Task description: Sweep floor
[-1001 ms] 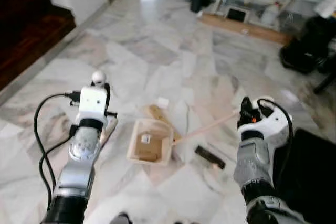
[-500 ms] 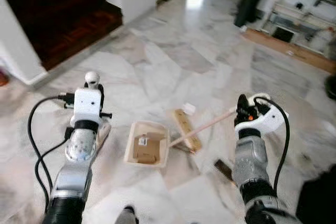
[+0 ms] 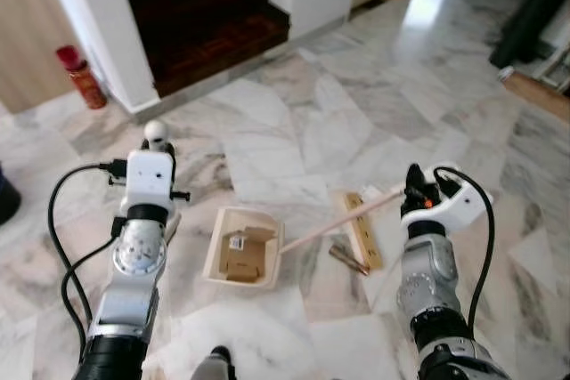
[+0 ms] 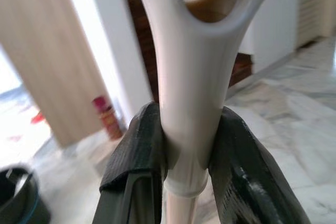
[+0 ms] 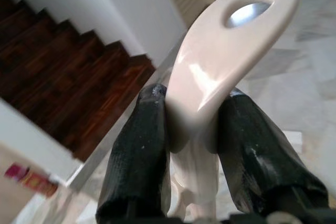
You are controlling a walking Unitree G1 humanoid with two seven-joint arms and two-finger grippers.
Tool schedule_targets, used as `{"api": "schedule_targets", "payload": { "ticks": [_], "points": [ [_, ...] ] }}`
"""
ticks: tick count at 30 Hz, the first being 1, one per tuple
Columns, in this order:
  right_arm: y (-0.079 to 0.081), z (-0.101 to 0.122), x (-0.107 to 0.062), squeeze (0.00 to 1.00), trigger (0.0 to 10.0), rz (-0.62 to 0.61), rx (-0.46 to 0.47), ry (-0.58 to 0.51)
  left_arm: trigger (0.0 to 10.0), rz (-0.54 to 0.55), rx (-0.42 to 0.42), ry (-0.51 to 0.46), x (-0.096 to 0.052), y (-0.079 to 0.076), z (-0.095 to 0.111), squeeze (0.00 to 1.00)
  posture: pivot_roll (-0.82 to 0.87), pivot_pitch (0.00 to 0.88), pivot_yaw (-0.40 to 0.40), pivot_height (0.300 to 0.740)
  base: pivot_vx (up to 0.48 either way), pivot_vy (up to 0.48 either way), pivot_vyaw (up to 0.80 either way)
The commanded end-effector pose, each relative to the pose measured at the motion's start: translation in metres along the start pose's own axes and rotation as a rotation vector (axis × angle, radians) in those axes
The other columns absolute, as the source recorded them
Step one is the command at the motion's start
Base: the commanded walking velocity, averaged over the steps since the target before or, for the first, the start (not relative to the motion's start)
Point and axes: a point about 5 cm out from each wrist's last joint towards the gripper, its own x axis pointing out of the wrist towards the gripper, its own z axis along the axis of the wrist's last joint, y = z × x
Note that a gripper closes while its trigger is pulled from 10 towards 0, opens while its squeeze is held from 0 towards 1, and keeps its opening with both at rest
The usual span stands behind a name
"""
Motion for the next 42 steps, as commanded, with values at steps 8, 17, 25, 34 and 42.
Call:
{"api": "schedule_targets", "payload": {
  "ticks": [8,17,25,34,42],
  "points": [
    [0.009,0.0092,0.0054,0.0,10.0,0.029,0.008,-0.039,10.0,0.016,0.012,-0.039,-0.001,-0.0009,0.0082,0.0,0.11,0.14,-0.114,0.74,0.0,0.0,0.58],
    [0.0105,0.0088,0.0056,0.0,10.0,0.033,0.007,-0.036,10.0,0.015,0.006,-0.038,-0.0029,-0.0037,0.0086,0.0,0.11,0.141,-0.113,0.74,0.0,0.0,0.55],
    [0.0105,0.0074,0.0054,0.0,10.0,0.035,0.01,-0.024,10.0,0.039,0.006,-0.019,-0.0054,-0.0052,0.0061,0.0,0.11,0.141,-0.114,0.74,0.0,0.0,0.0],
    [0.0132,0.007,0.0054,0.0,10.0,0.051,-0.013,-0.022,10.0,0.039,-0.011,-0.049,-0.0058,-0.006,0.0121,0.0,0.11,0.136,-0.116,0.74,0.0,0.0,0.61],
    [0.0137,0.006,0.0048,0.0,10.0,0.057,-0.013,-0.018,10.0,0.043,-0.014,-0.054,-0.0063,-0.0067,0.0135,0.0,0.11,0.126,-0.117,0.74,0.0,0.0,0.8]
  ]
}}
